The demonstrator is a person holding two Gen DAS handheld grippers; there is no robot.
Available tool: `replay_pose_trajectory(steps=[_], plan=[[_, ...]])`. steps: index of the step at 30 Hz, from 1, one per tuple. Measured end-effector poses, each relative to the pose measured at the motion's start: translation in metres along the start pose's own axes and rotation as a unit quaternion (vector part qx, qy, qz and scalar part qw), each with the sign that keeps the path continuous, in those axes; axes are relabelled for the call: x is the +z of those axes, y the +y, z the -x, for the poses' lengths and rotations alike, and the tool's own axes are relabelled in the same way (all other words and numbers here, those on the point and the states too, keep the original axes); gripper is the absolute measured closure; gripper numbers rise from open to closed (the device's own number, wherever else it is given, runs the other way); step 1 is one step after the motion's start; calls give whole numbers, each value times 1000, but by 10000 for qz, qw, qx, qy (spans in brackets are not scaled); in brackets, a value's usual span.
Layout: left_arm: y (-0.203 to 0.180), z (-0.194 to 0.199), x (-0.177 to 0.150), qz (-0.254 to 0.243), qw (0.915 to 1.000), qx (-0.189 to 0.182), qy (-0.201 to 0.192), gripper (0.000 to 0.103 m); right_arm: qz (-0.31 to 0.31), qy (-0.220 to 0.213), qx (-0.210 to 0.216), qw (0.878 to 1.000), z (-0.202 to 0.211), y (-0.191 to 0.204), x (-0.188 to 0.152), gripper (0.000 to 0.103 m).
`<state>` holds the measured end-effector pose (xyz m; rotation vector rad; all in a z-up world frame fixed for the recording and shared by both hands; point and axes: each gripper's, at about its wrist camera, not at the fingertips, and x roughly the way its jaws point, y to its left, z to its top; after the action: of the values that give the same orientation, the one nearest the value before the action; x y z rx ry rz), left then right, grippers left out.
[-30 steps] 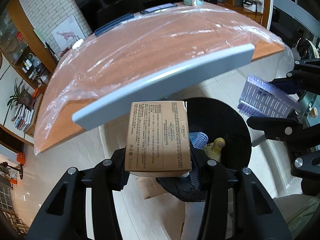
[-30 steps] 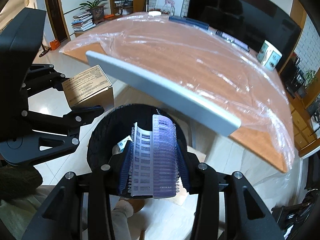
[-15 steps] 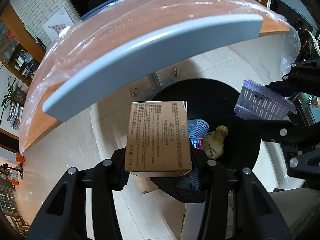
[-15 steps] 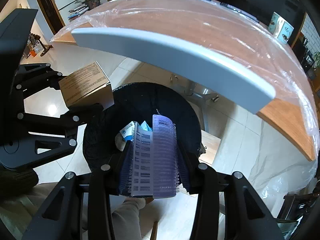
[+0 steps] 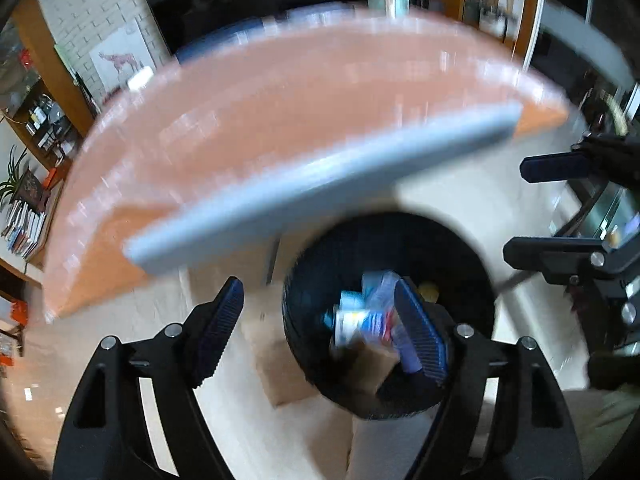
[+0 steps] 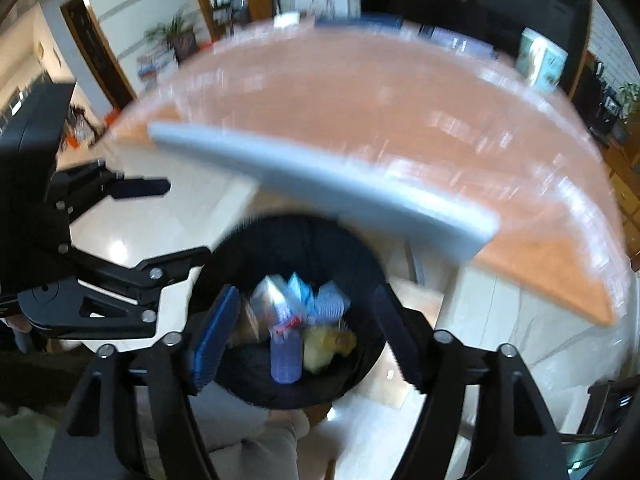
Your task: Collect trash
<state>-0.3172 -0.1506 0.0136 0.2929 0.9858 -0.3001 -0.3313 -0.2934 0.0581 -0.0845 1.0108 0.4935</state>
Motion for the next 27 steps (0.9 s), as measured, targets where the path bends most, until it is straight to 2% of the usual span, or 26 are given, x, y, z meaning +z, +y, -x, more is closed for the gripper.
replay_pose_trajectory(steps=[1,2,3,5,7,10,15,20,27], plan=[[7,15,9,94,9996,-83,-248,24,-4,-214,-89,9997,12,-4,10,8],[16,28,20,185,9985,-120,-498,16,-11,-351,-168,9992,18,-8,17,4],[26,38,31,268,9968,-78,-750,6,-47,-529,-319,9981,25,-16,29,4],[45,47,52,388,9929,144,-1117,3,-208,-702,-546,9958,28,-37,52,4],[66,43,74,493,9898,375,-1287,2,-401,-662,-746,9942,20,-58,71,4],[98,21,106,678,9868,676,-1304,2,-774,-447,-927,9917,-8,-99,98,4],[161,-42,149,1276,9832,880,-967,2,-1284,-131,-1336,9826,-60,-171,124,4],[210,-89,170,1817,9774,810,-721,2,-1684,-194,-1686,9710,-84,-226,143,4],[247,-128,185,2039,9737,917,-448,2,-1914,-192,-1934,9621,-109,-262,161,4]])
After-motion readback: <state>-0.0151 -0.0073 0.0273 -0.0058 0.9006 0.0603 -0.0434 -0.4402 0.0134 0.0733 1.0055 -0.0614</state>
